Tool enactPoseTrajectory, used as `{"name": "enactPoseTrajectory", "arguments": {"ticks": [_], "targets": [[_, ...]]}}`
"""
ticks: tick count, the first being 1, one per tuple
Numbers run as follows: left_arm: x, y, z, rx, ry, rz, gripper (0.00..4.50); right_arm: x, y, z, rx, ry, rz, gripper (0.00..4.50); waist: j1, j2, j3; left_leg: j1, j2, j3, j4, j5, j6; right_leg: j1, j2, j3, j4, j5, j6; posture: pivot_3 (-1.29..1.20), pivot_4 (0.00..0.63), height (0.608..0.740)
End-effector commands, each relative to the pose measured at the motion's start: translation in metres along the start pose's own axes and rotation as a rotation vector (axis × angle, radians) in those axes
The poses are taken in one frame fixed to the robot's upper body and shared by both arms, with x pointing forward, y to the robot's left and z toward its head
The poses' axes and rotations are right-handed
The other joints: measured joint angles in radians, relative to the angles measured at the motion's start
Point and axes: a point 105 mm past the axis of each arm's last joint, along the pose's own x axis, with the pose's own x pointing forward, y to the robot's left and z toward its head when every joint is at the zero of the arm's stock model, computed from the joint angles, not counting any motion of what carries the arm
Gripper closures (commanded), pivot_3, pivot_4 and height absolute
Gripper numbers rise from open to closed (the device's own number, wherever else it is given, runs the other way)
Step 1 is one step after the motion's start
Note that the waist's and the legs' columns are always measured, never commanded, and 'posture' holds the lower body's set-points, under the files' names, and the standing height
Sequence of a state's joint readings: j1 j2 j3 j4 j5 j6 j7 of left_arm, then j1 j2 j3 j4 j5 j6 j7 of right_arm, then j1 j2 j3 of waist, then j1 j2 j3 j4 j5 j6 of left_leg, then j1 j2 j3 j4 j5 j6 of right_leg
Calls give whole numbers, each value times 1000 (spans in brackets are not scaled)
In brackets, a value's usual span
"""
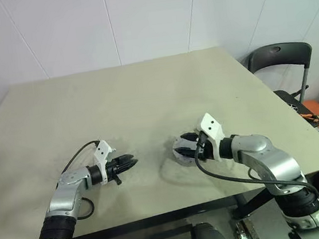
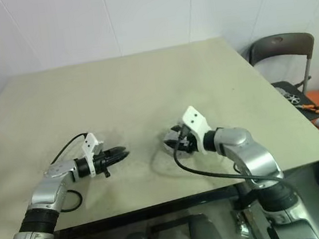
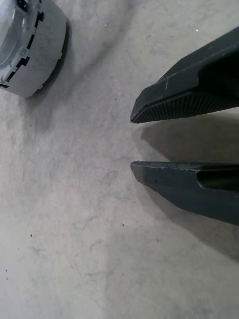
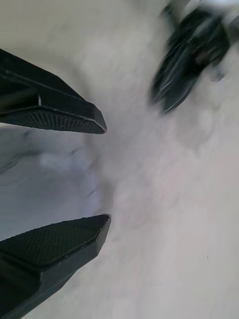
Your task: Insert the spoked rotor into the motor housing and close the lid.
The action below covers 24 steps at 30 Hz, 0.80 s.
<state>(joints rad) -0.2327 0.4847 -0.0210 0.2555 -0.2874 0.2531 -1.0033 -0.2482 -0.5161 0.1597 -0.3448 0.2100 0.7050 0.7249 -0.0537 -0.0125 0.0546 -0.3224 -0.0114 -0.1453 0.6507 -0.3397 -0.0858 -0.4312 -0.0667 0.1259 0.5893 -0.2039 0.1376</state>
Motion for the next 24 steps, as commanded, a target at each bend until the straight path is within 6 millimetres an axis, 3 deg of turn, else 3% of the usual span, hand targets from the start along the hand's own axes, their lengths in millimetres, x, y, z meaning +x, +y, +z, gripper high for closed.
{"name": "enactPoseTrajectory", "arguments": {"ticks": [1, 3, 5, 10, 18, 24], "targets": [[-5, 5, 10, 12, -37, 9, 3191, -5, 8, 4, -65, -42, -19, 1805, -4, 0, 0, 0, -1, 3, 0, 0, 3, 0, 0, 3, -4, 2, 2, 0, 0, 740], [-5, 7, 12, 11, -46, 8, 3191, -6, 5, 6, -71, -75, -77, 1805, -12, 0, 0, -2, -3, 7, 0, 2, 7, 1, -2, 7, -11, 6, 4, 0, 0, 740], [-4, 9, 13, 14, -50, 8, 3191, -6, 1, 9, -77, -100, -117, 1446, -19, -1, 0, -2, -8, 10, 1, 3, 10, 1, -6, 10, -13, 7, 6, 0, 0, 740], [0, 8, 28, 8, -99, -27, 3191, -7, -14, 2, -12, -85, -178, 16, -15, -1, 0, -1, -9, 11, 1, 4, 12, 3, -6, 11, -14, 8, 7, 0, 0, 740], [2, -11, 75, -6, -228, -141, 3191, 3, -1, -15, 131, -34, -114, 16, -15, -1, 0, 0, -8, 10, -3, 4, 12, 3, -5, 10, -13, 7, 8, 0, 0, 740], [-8, -27, 92, -7, -222, -266, 3191, 9, -4, -19, 140, -27, -133, 16, -17, -1, 0, 2, -7, 10, -2, 4, 12, 4, -4, 10, -12, 5, 13, 0, 0, 740]]}}
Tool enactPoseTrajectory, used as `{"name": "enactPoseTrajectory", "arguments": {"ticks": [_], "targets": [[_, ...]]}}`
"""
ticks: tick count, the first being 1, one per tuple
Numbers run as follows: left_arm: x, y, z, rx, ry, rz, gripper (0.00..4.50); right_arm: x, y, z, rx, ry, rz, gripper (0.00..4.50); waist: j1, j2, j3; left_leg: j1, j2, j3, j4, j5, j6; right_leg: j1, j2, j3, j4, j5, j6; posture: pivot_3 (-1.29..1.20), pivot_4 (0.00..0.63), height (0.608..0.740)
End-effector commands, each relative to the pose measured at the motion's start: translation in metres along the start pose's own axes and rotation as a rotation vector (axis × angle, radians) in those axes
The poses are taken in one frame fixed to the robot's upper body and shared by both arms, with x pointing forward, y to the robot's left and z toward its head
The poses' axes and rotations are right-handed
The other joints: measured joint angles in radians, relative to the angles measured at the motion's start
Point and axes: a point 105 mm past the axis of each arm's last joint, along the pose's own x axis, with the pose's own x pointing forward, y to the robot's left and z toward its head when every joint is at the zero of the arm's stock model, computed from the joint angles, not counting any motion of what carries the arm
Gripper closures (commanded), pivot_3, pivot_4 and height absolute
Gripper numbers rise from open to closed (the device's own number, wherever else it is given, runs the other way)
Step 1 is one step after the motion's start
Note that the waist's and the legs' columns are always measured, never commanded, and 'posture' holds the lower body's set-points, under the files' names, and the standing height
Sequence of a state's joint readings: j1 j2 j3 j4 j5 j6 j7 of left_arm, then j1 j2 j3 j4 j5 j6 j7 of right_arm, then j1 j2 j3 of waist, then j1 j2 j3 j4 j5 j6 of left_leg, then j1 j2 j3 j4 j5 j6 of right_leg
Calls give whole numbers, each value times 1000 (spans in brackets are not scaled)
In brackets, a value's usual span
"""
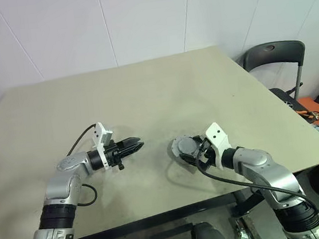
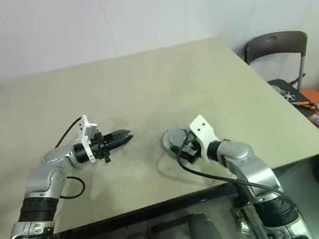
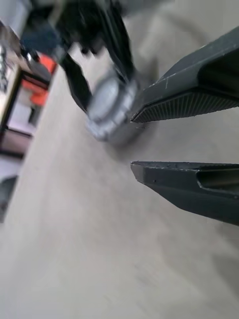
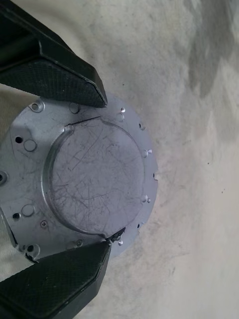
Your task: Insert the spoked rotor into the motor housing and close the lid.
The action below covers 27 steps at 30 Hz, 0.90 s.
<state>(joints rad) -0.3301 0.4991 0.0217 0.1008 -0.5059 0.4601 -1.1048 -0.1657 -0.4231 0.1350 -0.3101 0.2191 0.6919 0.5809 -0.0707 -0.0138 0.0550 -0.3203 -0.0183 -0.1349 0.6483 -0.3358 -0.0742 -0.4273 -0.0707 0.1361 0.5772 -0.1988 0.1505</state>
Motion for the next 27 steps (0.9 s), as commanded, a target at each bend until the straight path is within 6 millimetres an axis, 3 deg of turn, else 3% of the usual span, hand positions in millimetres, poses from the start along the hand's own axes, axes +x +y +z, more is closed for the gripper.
{"name": "enactPoseTrajectory", "arguments": {"ticks": [1, 8, 13, 18, 27], "targets": [[-4, -11, 25, 38, -20, -74, 3191, 4, -3, 4, -4, -15, -15, 16, 1, 0, 0, 0, 0, 0, 0, 0, 0, 0, 1, 0, 0, -1, -1, 0, 0, 740], [-13, -17, 23, 42, 68, -112, 3191, 12, -8, 1, 1, -33, -52, 16, 1, 0, 0, 1, 1, 0, 1, 0, 0, 2, 1, 0, 1, -1, -1, 0, 0, 740], [-11, -16, 21, 40, 68, -91, 3191, 11, -1, -5, -3, -23, -27, 997, 2, 0, 0, 1, 1, -1, 1, 0, 0, 2, 1, 0, 1, -1, -1, 0, 0, 740], [-11, -15, 17, 38, 79, -73, 3191, 5, 6, -18, -6, 28, 10, 997, 3, -2, -1, 1, 1, -1, 1, 0, 0, 2, 1, -1, 1, -1, -1, 0, 0, 740], [-11, -15, 12, 37, 84, -67, 3191, 3, -6, -18, -1, 31, -37, 997, 4, -3, -2, 3, 1, -1, 1, 0, 0, 5, 1, -1, 1, -1, -1, 0, 0, 740]]}}
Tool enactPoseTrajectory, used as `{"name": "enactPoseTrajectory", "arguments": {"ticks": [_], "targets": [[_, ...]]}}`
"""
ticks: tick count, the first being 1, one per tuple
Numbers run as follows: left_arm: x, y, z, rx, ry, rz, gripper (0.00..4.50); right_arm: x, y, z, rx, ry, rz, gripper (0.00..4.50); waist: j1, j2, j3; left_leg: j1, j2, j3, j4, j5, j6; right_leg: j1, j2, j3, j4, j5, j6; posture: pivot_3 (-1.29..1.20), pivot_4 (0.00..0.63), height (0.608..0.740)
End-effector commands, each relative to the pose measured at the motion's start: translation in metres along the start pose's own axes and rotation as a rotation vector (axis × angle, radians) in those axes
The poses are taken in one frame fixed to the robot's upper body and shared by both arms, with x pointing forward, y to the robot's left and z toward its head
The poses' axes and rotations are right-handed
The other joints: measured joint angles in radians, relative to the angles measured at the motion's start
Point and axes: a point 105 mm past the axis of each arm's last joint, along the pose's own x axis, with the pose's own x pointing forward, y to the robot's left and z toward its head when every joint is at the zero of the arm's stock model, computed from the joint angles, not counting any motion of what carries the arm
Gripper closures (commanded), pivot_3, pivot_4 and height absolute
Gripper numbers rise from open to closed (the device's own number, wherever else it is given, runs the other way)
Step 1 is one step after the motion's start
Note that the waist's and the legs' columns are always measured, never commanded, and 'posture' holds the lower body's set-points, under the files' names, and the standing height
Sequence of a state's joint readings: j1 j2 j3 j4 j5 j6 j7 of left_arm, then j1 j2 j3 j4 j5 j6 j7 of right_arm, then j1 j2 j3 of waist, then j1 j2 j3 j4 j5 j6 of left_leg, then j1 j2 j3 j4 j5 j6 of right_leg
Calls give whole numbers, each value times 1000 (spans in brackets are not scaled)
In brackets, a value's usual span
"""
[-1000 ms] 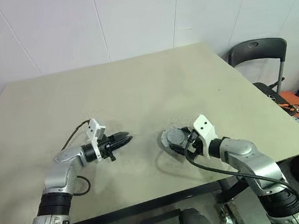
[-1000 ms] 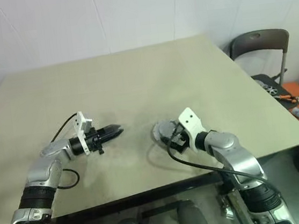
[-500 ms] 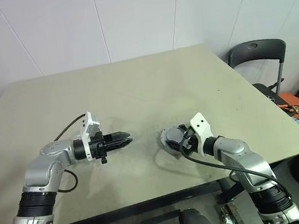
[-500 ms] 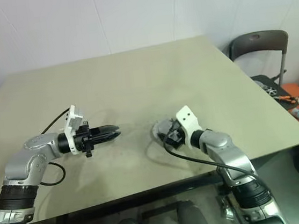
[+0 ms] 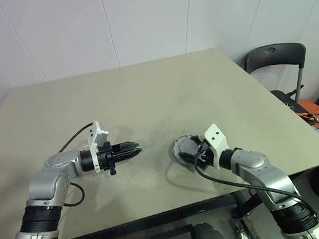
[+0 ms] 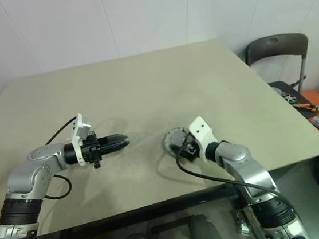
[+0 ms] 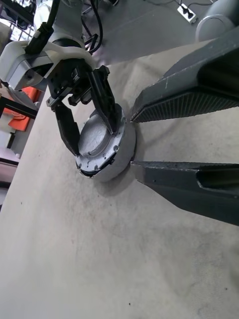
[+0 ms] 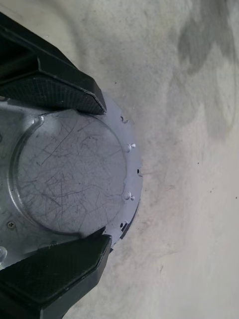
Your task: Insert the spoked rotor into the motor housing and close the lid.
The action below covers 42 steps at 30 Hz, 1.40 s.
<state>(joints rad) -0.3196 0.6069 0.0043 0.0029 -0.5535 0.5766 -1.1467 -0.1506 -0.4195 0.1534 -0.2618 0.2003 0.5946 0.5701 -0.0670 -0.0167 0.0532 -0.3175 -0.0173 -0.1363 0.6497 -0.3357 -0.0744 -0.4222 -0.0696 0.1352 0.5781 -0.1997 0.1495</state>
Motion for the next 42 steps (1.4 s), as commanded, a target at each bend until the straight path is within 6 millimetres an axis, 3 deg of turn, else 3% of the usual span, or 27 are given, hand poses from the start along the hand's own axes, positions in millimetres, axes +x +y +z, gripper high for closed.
{"name": "enactPoseTrajectory", "arguments": {"ticks": [1, 6, 9, 14, 26, 42], "targets": [[2, -3, 6, 44, -9, -3, 3191, 0, -6, -12, 25, 50, -30, 997, 0, 0, 0, 0, 0, 0, 0, 0, 0, 0, 0, 0, 0, 0, 0, 0, 0, 740], [0, -3, 2, 39, -10, 5, 3191, 1, -4, -9, 49, 31, -32, 997, 0, 0, 0, 1, 0, 0, 0, 0, 0, 1, 0, 0, 0, 0, 0, 0, 0, 740], [-1, -1, -2, 35, -8, 13, 3191, 1, -8, 3, 199, -43, -35, 997, 0, 0, 0, 2, 0, 0, 1, 0, 0, 2, 0, 0, 0, 0, 0, 0, 0, 740], [-1, 0, -5, 33, -5, 21, 3191, 1, -15, 6, 219, -52, -73, 997, 0, 0, 0, 1, 1, -1, 1, 0, 0, 2, 2, 0, 0, 0, 0, 0, 0, 740], [1, 5, -7, 36, -6, 33, 3191, 6, -6, -5, 50, 0, -92, 997, -1, 0, 0, 2, 3, 0, 1, 0, 0, 2, 3, 0, 1, 0, -1, 0, 0, 740], [4, 1, -8, 33, -9, 33, 3191, -1, -25, -30, 5, 63, -179, 997, 1, 0, 0, 14, 4, -1, 1, 0, 0, 17, 4, 0, -1, -1, -1, 0, 0, 740]]}}
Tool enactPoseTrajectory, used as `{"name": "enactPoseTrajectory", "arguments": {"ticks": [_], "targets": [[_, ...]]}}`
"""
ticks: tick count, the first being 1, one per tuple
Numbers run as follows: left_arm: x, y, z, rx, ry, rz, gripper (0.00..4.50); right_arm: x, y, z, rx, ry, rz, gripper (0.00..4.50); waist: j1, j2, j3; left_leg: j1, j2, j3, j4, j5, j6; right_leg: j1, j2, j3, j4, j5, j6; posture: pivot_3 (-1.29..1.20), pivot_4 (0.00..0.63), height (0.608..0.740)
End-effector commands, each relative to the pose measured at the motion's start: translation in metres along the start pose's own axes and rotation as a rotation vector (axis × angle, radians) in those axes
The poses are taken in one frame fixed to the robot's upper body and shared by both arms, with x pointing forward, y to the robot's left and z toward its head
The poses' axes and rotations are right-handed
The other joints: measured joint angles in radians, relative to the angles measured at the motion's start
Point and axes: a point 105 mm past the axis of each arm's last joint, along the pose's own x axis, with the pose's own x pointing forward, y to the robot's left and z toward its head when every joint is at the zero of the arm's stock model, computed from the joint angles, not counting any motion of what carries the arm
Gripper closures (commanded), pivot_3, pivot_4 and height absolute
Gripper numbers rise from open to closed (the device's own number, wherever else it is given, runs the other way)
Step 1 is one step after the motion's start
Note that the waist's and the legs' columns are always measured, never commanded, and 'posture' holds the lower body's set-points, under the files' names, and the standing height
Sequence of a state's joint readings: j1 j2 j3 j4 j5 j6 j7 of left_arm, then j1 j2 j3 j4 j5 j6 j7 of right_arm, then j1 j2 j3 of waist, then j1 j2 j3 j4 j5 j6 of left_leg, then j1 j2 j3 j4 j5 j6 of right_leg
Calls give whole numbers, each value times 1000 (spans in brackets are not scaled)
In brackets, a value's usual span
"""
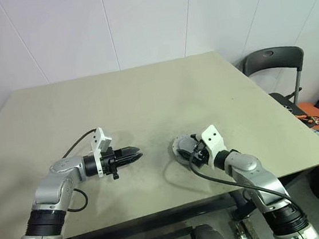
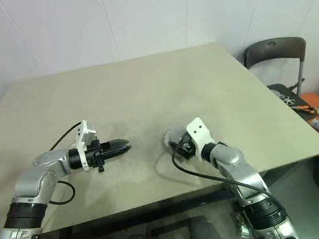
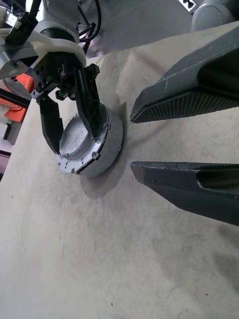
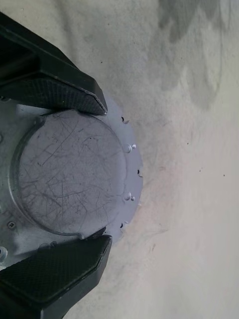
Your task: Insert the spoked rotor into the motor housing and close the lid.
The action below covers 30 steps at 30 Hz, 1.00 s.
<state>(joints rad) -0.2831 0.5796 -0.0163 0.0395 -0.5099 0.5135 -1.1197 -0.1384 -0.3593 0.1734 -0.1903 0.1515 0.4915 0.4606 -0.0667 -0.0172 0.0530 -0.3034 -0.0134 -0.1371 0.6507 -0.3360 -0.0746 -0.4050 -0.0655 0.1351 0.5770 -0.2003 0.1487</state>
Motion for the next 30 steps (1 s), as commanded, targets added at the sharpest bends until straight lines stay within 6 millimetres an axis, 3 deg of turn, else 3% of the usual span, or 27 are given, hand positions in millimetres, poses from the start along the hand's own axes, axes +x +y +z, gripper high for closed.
{"name": "enactPoseTrajectory", "arguments": {"ticks": [1, 6, 13, 19, 21, 24, 30], "targets": [[2, -4, 11, 41, -26, -10, 3191, -10, -22, -24, -3, 101, -71, 997, 2, 0, 0, 0, 0, 0, 0, 0, 0, 0, 0, 0, 0, 0, 0, 0, 0, 740], [4, -5, 13, 42, -30, -14, 3191, -12, -21, -35, 24, 164, -4, 997, 12, 0, 0, 0, 0, 0, 0, 0, 0, 0, 0, 0, -1, 0, 0, 0, 0, 740], [3, -5, 17, 46, -32, -12, 3191, -8, -36, -51, 75, 225, -80, 997, 21, -3, -2, 1, 0, 0, 0, 0, 0, 4, 1, 0, 0, 0, 0, 0, 0, 740], [3, -4, 19, 52, -25, -8, 3191, -24, -49, -83, 116, 372, -90, 997, 22, -2, -2, 8, 0, -1, 1, 0, -1, 14, 1, 0, -4, 0, 0, 0, 0, 740], [4, -4, 21, 55, -26, -10, 3191, -30, -45, -89, 150, 406, -45, 997, 23, 1, -3, 10, 4, -4, 1, 0, -1, 20, 1, -5, -18, 0, 0, 0, 0, 740], [6, -4, 23, 59, -28, -12, 3191, -34, -42, -87, 156, 399, 4, 997, 26, 2, -4, 15, 4, -4, 1, 0, -1, 28, 0, -6, -27, 0, 0, 0, 0, 740], [7, -3, 22, 59, -28, -14, 3191, -30, -69, -70, 137, 297, -104, 997, 26, -3, -8, 12, 3, -6, -4, -4, -1, 30, 0, -6, -29, -2, 2, 0, 0, 740]]}}
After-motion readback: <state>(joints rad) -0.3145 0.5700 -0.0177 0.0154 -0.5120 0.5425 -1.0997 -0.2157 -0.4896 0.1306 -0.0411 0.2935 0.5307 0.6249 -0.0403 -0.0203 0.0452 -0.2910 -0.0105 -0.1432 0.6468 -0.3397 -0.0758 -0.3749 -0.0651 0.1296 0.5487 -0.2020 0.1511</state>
